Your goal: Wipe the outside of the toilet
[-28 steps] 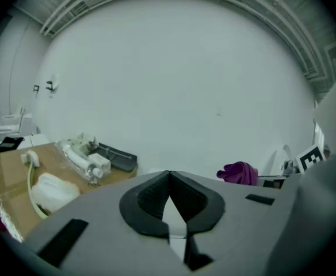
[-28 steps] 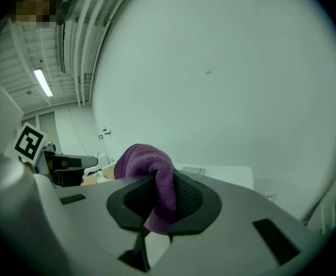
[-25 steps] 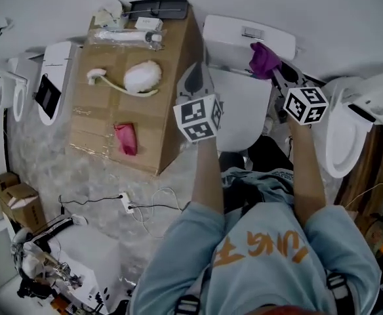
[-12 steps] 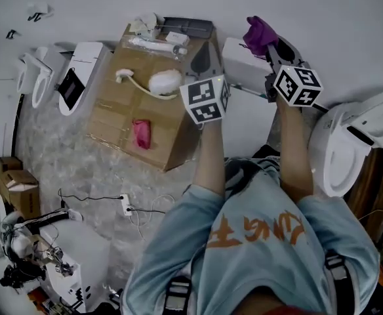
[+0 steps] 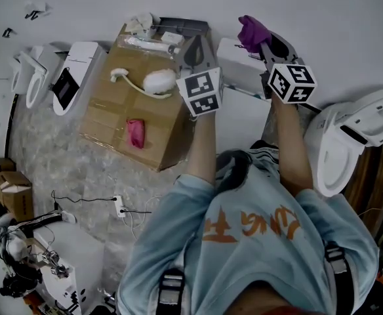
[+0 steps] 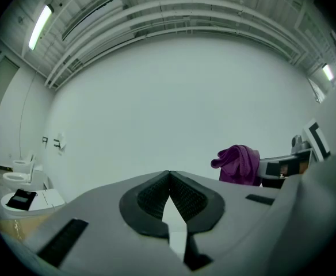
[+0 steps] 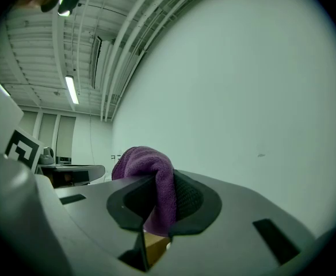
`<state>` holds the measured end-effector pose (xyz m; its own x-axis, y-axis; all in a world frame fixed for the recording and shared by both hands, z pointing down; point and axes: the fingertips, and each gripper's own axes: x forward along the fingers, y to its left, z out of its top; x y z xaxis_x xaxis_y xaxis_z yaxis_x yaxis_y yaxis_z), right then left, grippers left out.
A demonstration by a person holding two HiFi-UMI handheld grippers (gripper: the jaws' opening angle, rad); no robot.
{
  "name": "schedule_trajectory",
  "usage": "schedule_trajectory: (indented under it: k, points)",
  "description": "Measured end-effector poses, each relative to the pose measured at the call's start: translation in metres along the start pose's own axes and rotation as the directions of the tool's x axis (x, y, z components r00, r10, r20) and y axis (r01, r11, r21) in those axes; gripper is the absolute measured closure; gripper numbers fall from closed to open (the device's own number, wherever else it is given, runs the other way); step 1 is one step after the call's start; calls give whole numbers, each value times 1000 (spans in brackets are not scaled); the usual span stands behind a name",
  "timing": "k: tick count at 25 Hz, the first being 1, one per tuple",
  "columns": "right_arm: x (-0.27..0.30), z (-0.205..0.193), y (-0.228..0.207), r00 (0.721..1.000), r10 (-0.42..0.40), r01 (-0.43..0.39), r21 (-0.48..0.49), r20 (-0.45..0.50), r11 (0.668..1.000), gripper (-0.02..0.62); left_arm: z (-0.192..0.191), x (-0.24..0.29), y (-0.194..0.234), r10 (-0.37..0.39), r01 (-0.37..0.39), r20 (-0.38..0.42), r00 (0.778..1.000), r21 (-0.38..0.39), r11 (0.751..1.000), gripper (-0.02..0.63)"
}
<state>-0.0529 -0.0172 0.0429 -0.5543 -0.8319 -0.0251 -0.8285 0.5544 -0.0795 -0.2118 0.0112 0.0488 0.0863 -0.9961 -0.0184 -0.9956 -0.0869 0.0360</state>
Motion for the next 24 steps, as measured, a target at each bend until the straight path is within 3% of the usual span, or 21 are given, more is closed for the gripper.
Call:
schedule_trajectory:
  k: [13,24]
  points:
    - [6,8,-15,1000,-13,14,-38,24,999,522,7,18,-4,-29,29,8,1000,16,999,581]
    - [20,9,-13,1000,7,-6,-70,16,998,522,6,25,5,-29,29,1,1000,-20,999,581]
